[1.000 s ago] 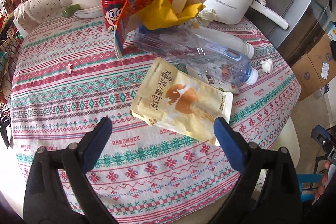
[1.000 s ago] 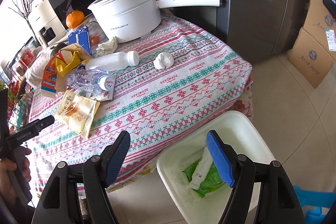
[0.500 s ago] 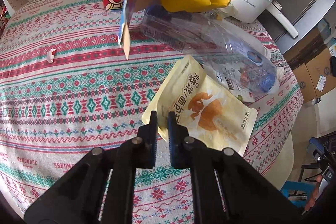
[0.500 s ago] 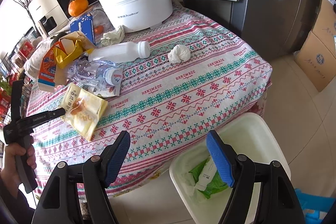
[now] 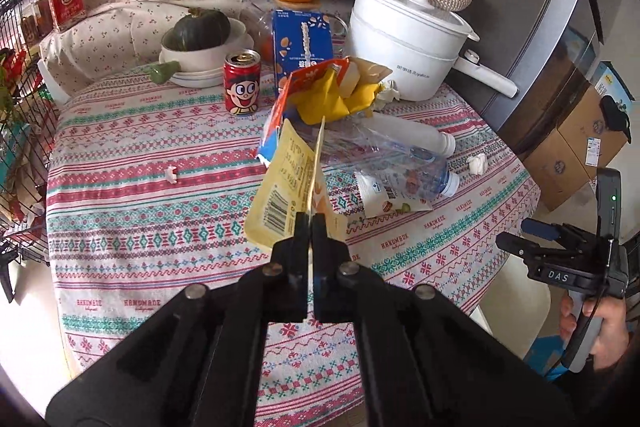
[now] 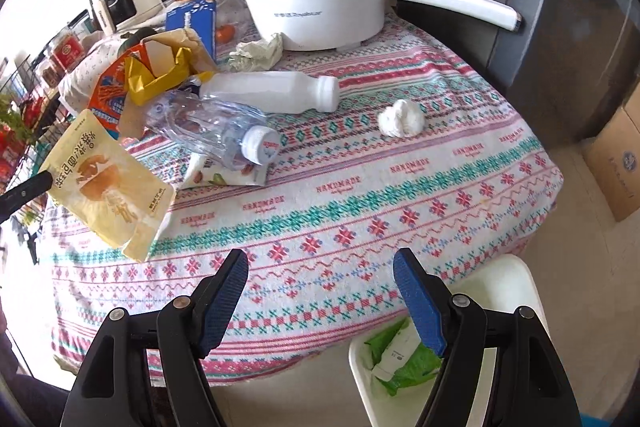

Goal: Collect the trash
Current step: 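Grasp the clear plastic water bottle with the right tool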

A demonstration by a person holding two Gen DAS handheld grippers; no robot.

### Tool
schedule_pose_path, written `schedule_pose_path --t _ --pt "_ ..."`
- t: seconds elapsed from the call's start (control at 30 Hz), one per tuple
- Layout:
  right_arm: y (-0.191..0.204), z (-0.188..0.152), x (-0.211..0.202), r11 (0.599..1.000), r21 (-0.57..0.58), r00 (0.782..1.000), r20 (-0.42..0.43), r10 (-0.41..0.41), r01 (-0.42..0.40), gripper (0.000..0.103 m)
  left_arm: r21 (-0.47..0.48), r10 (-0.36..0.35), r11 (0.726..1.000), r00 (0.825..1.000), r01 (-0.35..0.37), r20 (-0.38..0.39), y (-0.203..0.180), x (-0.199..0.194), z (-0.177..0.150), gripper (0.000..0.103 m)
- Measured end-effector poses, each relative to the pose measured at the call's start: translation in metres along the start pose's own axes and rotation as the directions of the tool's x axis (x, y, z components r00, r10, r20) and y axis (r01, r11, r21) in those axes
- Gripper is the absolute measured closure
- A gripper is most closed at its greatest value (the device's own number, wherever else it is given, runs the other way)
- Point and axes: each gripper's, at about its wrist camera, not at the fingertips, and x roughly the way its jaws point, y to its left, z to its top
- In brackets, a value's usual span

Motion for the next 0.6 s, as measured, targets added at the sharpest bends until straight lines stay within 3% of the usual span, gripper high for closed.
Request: schedule_pose_path --t 0.13,0.3,0.6 --pt "0.037 0.034 0.011 0.988 -0.149 0.999 0.017 0.028 -0.025 0.026 -0.046 -0.005 0.999 0.999 0.007 0.032 0.018 -0.016 0.001 0.101" --pt "0.083 0.069 0.043 0.943 -0.330 0.999 -0.019 0.033 -0.037 0.026 -0.066 0.016 0.998 0.998 -0.012 0.058 0.032 -0.023 0.003 0.101" --pt "0.108 0.087 0.103 0.866 -0.491 0.991 -0.035 -0.130 0.096 0.026 -0.104 0.016 0.995 0.999 -0.011 0.041 0.051 -0.018 0.003 0.101"
